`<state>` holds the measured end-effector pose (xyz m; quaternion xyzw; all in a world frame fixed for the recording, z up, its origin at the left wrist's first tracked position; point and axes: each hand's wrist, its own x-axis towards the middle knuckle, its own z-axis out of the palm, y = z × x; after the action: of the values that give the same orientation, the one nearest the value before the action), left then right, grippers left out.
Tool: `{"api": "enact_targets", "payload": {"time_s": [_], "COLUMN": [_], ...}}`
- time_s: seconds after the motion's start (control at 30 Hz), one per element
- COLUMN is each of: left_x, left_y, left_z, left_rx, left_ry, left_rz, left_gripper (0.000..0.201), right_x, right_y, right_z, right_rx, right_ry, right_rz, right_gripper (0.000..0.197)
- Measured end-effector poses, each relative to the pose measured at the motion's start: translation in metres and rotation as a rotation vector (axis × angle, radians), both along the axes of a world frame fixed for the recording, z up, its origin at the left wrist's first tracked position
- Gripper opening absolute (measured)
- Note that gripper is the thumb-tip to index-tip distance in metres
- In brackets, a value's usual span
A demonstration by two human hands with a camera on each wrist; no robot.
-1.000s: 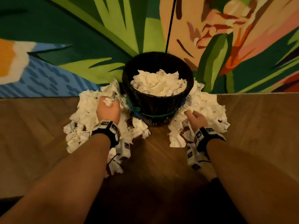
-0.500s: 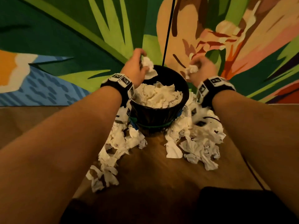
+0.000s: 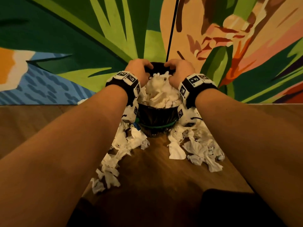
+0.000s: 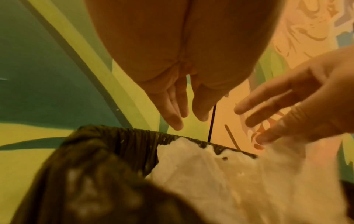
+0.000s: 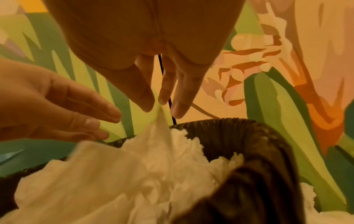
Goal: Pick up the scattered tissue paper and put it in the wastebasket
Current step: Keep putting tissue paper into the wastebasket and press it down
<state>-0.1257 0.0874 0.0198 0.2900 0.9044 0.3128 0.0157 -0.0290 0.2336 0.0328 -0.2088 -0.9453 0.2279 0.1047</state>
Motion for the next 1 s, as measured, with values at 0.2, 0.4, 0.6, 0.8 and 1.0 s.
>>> {"api": "enact_targets", "payload": {"time_s": [0.2, 0.4, 0.6, 0.8, 1.0], "left_x": [-0.001, -0.003, 0.023, 0.075, 0.081], "left_y": [-0.035, -0.1, -0.145, -0.155, -0.156], "left_z": [-0.003, -0.044, -0.12, -0.189, -0.218], "left_rx": [0.139, 0.224, -0.132, -0.456, -0.64], "left_ry": [0.037, -0.01, -0.294, -0.429, -0.459], "left_rz": [0.098, 0.284, 0.184, 0.092, 0.002], "left_gripper": [0.031, 0.028, 0.026, 0.027, 0.051], "right_x": [0.011, 0.022, 0.028, 0.043, 0.044], "right_y": [0.002, -0.08, -0.177, -0.154, -0.124], "right_z": [0.0, 0.013, -0.042, -0.165, -0.222], "right_rx": [-0.062, -0.191, -0.047, 0.091, 0.014], "right_ry": [0.122, 0.297, -0.274, -0.687, -0.801], "right_rz": [-0.033, 0.28, 0.806, 0.575, 0.388], "right_gripper": [0.04, 0.021, 0.016, 0.032, 0.077]}}
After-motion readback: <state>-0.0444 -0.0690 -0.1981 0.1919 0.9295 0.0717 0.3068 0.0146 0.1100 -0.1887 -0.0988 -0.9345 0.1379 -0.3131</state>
